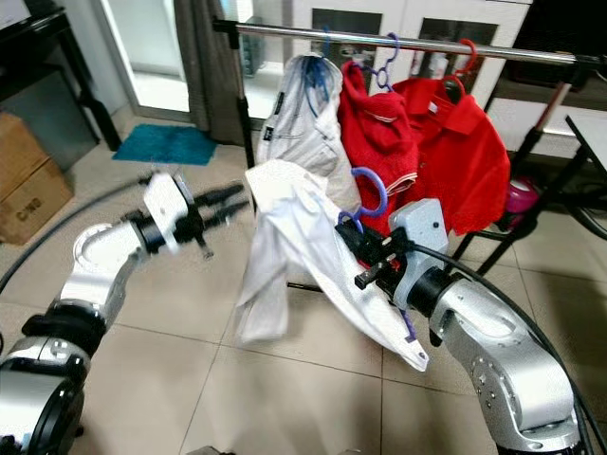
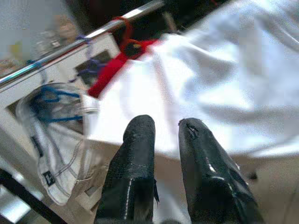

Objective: Hang hanger

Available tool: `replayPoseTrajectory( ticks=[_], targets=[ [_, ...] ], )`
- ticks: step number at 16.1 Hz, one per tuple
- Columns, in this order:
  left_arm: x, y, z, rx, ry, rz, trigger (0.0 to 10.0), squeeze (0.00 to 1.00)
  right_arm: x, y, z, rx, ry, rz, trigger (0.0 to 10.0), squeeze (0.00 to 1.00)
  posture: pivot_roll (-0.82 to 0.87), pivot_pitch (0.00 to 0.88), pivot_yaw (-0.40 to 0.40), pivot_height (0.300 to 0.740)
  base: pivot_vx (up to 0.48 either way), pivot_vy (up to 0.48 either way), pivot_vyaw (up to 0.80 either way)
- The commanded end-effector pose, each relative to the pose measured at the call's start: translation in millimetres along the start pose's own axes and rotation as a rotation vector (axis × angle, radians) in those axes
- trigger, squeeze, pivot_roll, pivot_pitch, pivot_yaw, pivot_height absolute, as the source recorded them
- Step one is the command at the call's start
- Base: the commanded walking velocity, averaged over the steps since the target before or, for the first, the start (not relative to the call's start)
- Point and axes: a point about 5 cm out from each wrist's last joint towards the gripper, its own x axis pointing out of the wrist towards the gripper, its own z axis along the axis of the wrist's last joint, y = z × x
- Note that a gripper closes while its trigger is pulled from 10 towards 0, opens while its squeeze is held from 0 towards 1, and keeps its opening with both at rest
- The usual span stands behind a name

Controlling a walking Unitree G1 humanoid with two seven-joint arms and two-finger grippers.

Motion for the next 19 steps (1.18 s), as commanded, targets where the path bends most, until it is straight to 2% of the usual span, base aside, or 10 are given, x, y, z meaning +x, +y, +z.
replayPoseTrajectory(
  ticks=[1,2,4,5,6,7,8,10,14,19],
  targets=[
    [-2.7,-7.4,-1,0.103,0.015,-0.044,10.0,1.00,-1.0,1.7,16,-0.012,-0.065,0.026,10.0,0.00,-0.27,0.000,0.058,0.740,0.000,0.000,0.00],
    [-3.9,-9.8,-2,0.144,0.021,-0.052,10.0,1.00,-1.1,1.7,17,-0.009,-0.070,0.030,10.0,0.00,-0.27,0.000,0.058,0.740,0.000,0.000,0.00],
    [-5.4,-13.0,-2,0.350,0.057,-0.041,10.0,1.00,-1.7,3.4,22,0.023,-0.096,0.051,10.0,0.00,-0.27,0.000,0.055,0.740,0.000,0.000,0.00],
    [-4.7,-14.1,-2,0.395,0.062,-0.042,10.0,0.81,-2.0,4.2,23,0.042,-0.106,0.059,10.0,0.00,-0.27,0.000,0.054,0.740,0.000,0.000,0.00],
    [-3.5,-16.8,-2,0.448,0.061,-0.048,10.0,0.00,-2.9,5.1,24,0.068,-0.119,0.070,10.0,0.00,-0.27,0.000,0.055,0.740,0.000,0.000,0.00],
    [-2.0,-17.6,-2,0.484,0.058,-0.039,10.0,0.00,-3.7,5.6,25,0.084,-0.125,0.079,10.0,0.00,-0.28,0.000,0.055,0.740,0.000,0.000,0.00],
    [2.6,-15.9,5,0.611,0.010,0.038,10.0,0.00,-5.9,6.9,25,0.119,-0.132,0.103,10.0,0.00,-0.28,0.000,0.054,0.740,0.000,0.000,0.00],
    [6.3,-12.4,10,0.690,-0.019,0.100,10.0,0.00,-7.2,7.6,25,0.127,-0.128,0.113,10.0,0.00,-0.28,0.000,0.050,0.740,0.000,0.000,0.00],
    [10.9,-3.5,19,0.804,-0.073,0.203,10.0,0.00,-8.1,11.8,26,0.141,-0.130,0.149,10.0,0.00,-0.28,0.000,0.049,0.740,0.000,0.000,0.00],
    [13.5,1.1,9,0.899,-0.030,0.238,9.5,0.00,-7.6,14.9,28,0.153,-0.135,0.172,10.0,0.00,-0.29,0.000,0.049,0.740,0.000,0.000,0.00]
  ],
)
